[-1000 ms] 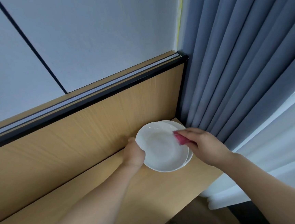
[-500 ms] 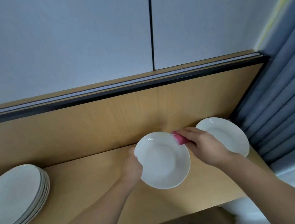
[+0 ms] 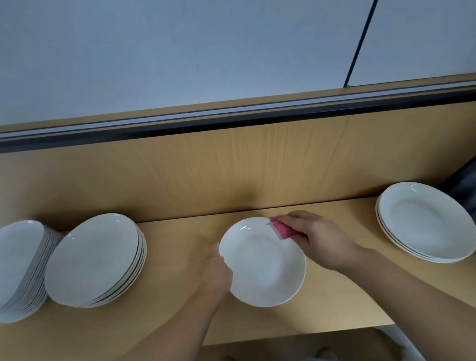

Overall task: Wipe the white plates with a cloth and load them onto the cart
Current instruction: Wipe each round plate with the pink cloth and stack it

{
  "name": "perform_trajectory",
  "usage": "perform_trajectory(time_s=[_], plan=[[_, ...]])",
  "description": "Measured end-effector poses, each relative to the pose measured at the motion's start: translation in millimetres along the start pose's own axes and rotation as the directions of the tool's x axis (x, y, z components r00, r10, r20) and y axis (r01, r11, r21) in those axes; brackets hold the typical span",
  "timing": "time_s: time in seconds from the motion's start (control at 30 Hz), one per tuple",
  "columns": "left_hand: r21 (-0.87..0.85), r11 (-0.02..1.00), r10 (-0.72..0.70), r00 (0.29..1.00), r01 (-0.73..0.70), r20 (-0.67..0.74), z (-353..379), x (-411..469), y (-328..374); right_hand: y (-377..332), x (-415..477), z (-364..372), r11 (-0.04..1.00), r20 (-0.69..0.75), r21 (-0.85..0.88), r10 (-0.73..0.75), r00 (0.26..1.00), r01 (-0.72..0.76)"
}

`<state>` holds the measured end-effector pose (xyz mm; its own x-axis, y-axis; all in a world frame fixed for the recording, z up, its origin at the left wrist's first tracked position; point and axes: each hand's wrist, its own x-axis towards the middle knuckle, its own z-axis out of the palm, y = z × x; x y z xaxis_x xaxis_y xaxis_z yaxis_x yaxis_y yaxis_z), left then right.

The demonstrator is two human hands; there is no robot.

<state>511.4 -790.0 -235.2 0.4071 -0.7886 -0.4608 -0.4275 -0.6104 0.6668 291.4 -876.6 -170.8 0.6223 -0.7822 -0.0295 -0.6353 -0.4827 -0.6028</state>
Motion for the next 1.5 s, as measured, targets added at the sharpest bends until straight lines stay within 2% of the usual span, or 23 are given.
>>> perform_trajectory(time_s=[0.13,0.3,0.37,0.47,0.6,0.73,0.93,1.07,1.17,1.3,1.5], plan=[[0.014,1.000,-0.012,1.000,0.012,-0.003,-1.9,3.2,-8.7,-6.7,9.4,12.9,1.000,0.028,-0.017,0.003,1.000,-0.003],[0.113,0.994,0.012,1.000,-0.014,0.019,-6.0,6.2,-19.8,-9.8,27.1,29.7,0.999,0.083,-0.039,-0.013,0.996,0.016],[0.266,0.962,0.047,0.997,-0.062,0.063,-10.6,10.2,-22.8,-9.9,36.2,40.2,0.998,0.086,-0.058,-0.017,0.996,0.022],[0.484,0.850,0.150,0.976,-0.210,0.161,-21.0,12.0,-31.0,-7.9,46.1,65.8,0.989,0.107,-0.143,-0.005,0.994,0.021],[0.506,0.783,0.203,0.918,-0.361,0.341,-35.2,8.7,-47.7,-1.1,50.7,108.7,0.948,0.145,-0.316,0.081,0.986,-0.031],[0.508,0.764,0.232,0.905,-0.397,0.357,-37.8,4.6,-50.5,-7.0,52.6,139.7,0.909,0.142,-0.396,0.204,0.969,-0.133],[0.476,0.781,0.260,0.903,-0.405,0.341,-39.3,2.3,-48.6,-17.5,60.8,158.2,0.917,0.145,-0.364,0.229,0.963,-0.163],[0.438,0.799,0.281,0.899,-0.413,0.335,-39.8,4.9,-50.0,-35.1,56.6,175.2,0.937,0.226,-0.344,0.147,0.963,-0.062],[0.462,0.792,0.262,0.906,-0.399,0.333,-40.0,6.6,-49.8,-35.1,46.6,178.1,0.917,0.319,-0.395,0.081,0.944,0.055],[0.539,0.749,0.226,0.913,-0.386,0.340,-40.4,7.1,-48.5,-30.5,31.6,165.8,0.864,0.449,-0.438,-0.030,0.893,0.250],[0.551,0.739,0.240,0.916,-0.388,0.322,-40.4,4.9,-44.8,-26.8,13.2,145.3,0.796,0.580,-0.427,-0.123,0.805,0.429]])
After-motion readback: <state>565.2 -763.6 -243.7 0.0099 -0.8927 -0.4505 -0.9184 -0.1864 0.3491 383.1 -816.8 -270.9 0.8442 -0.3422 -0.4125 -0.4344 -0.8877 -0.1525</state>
